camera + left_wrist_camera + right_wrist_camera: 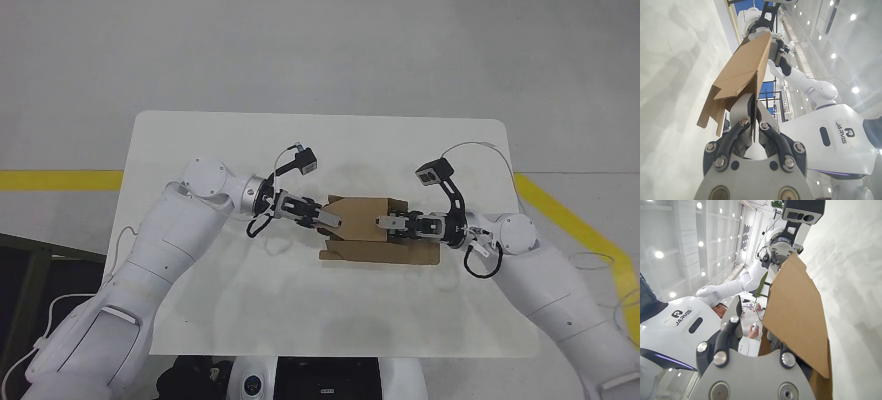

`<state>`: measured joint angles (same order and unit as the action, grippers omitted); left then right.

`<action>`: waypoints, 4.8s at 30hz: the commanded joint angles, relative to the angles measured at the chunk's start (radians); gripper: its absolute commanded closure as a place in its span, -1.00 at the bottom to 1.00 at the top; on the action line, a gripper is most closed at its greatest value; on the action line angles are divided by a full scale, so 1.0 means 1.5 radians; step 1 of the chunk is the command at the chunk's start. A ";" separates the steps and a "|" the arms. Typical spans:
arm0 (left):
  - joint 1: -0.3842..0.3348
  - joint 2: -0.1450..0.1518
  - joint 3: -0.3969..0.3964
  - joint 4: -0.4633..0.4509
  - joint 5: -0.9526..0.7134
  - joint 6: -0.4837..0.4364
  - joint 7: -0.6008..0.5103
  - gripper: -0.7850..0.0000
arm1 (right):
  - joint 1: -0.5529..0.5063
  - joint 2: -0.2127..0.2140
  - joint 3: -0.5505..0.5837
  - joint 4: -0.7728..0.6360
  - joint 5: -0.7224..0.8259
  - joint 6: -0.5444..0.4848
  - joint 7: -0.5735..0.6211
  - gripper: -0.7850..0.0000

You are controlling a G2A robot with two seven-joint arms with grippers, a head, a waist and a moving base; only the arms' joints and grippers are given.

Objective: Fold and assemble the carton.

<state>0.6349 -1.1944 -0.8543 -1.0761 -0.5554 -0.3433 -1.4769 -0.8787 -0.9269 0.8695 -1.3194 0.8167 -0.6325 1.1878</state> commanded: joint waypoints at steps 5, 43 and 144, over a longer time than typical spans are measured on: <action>-0.006 -0.002 0.004 0.000 -0.001 0.001 -0.001 1.00 | 0.012 -0.005 -0.001 0.008 -0.033 0.006 0.006 0.24; 0.004 -0.002 -0.022 -0.028 -0.075 0.001 -0.001 -1.00 | 0.020 -0.025 -0.016 0.041 -0.087 0.005 0.005 1.00; -0.012 -0.017 -0.054 -0.009 -0.031 0.005 -0.005 -1.00 | -0.006 -0.080 0.000 0.012 -0.112 0.020 0.020 1.00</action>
<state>0.6176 -1.2210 -0.9315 -1.0937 -0.6008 -0.3346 -1.4848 -0.8872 -1.0475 0.8654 -1.3064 0.6469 -0.6003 1.2199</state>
